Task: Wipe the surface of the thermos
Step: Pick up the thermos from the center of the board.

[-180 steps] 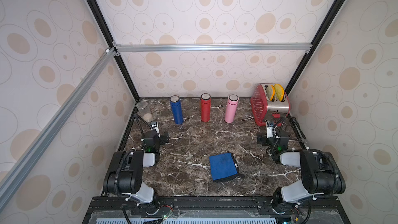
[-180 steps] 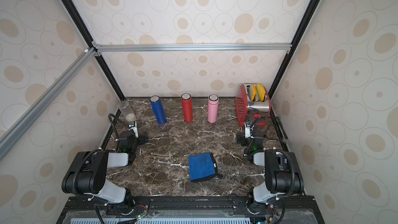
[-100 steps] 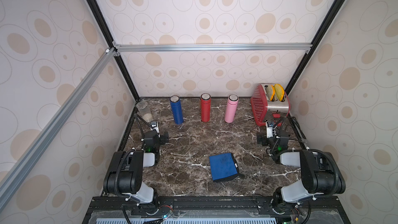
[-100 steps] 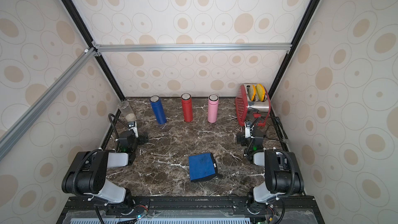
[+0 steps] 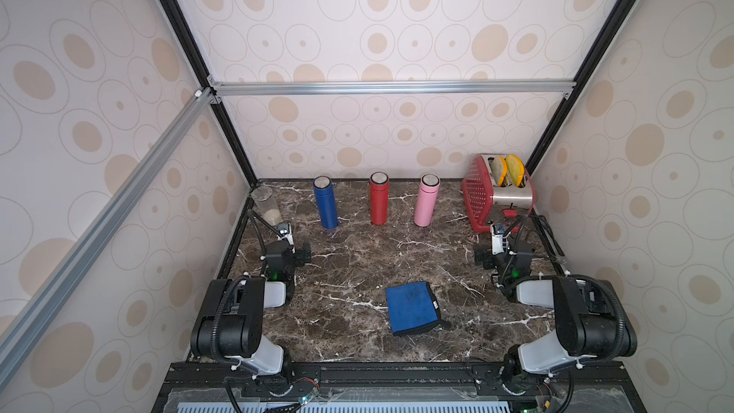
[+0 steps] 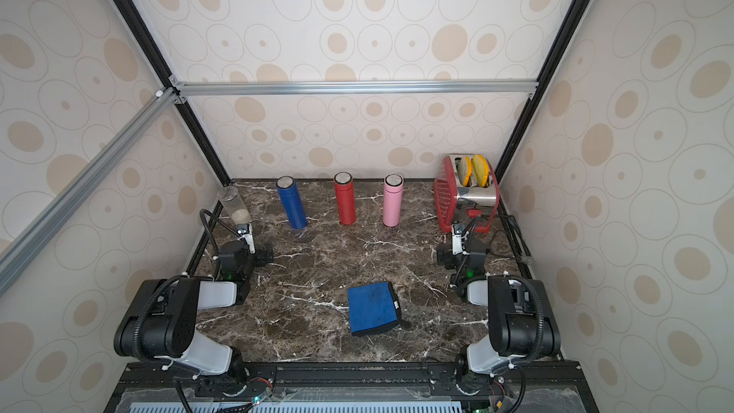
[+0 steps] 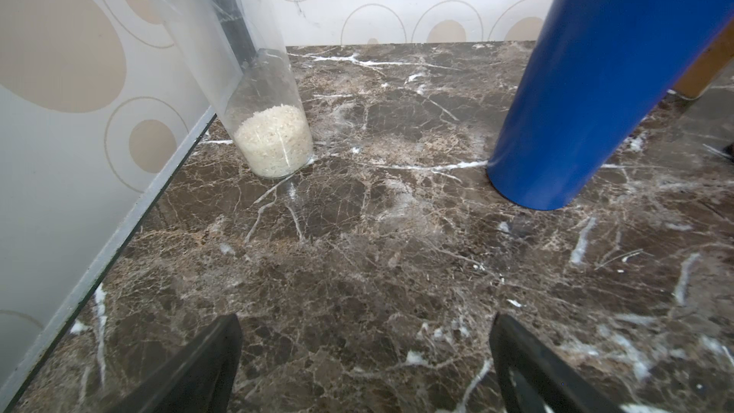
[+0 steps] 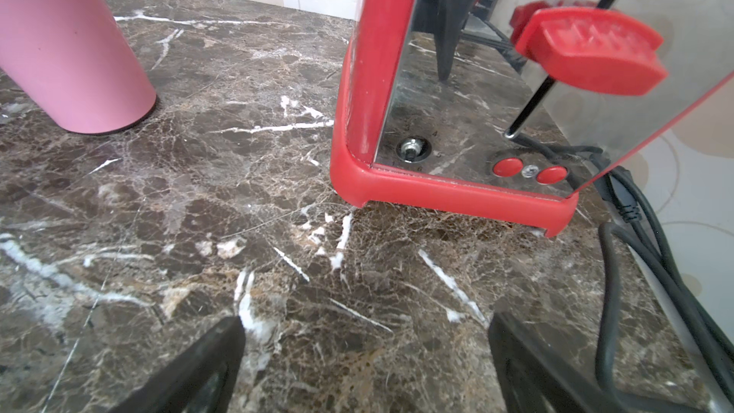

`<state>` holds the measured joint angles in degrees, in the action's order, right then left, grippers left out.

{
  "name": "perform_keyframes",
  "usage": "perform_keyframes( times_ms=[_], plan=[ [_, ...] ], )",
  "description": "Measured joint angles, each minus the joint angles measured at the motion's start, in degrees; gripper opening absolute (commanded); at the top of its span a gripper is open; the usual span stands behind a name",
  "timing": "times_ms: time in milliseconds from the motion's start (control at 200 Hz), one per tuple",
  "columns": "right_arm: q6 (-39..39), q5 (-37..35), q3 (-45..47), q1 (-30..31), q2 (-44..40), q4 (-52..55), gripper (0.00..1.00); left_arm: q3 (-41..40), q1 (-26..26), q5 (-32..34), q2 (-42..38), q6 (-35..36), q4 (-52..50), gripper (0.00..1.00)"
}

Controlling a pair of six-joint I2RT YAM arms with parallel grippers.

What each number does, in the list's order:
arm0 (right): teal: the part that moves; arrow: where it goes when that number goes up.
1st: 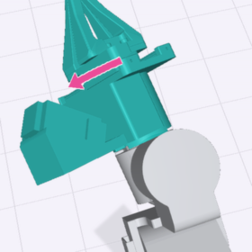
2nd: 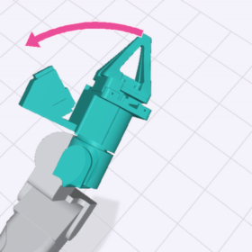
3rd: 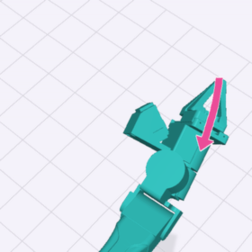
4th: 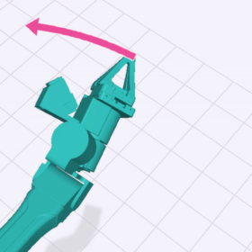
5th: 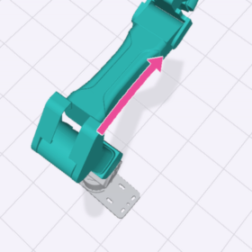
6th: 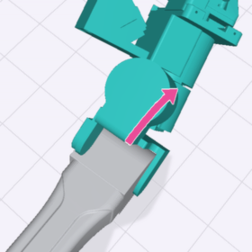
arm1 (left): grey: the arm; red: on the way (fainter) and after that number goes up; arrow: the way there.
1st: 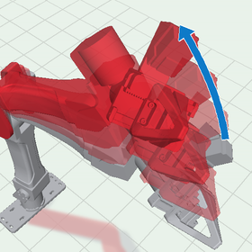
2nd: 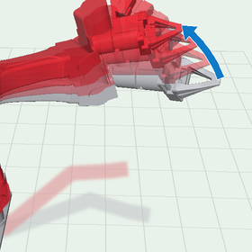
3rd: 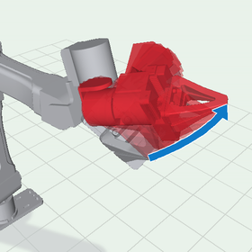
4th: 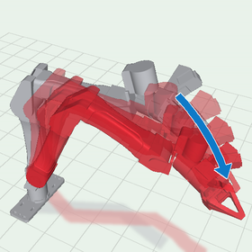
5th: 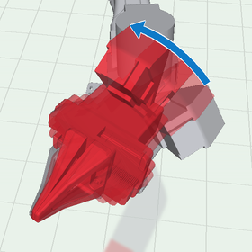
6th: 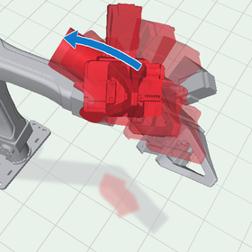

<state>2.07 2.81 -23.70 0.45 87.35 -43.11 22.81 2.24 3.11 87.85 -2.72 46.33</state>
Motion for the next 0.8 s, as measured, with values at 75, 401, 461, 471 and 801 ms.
perform_keyframes(
  times_ms=[75, 401, 461, 471, 801],
  plan=[
    [0.0, -0.3, 0.7, 0.0, -1.4, 0.1, 1.00, -0.7, 0.0, 0.7, -1.7, -0.1, 0.0, 0.99],
    [-1.3, -3.1, -5.4, 1.4, -22.8, 20.8, 1.00, 4.0, -0.4, 5.0, -26.5, -3.4, -21.9, 0.99],
    [-1.7, -4.3, -7.8, 2.8, -25.7, 25.3, 1.00, 6.9, -0.4, 5.1, -29.8, -4.6, -26.4, 0.99],
    [-1.8, -4.6, -8.2, 3.1, -26.1, 26.1, 1.00, 7.4, -0.4, 5.2, -30.2, -4.7, -27.1, 0.99],
    [-5.5, -14.5, -22.3, 24.3, -30.0, 49.3, 1.00, 44.2, -0.4, -4.4, -18.9, -8.1, -49.2, 0.99]
  ],
)
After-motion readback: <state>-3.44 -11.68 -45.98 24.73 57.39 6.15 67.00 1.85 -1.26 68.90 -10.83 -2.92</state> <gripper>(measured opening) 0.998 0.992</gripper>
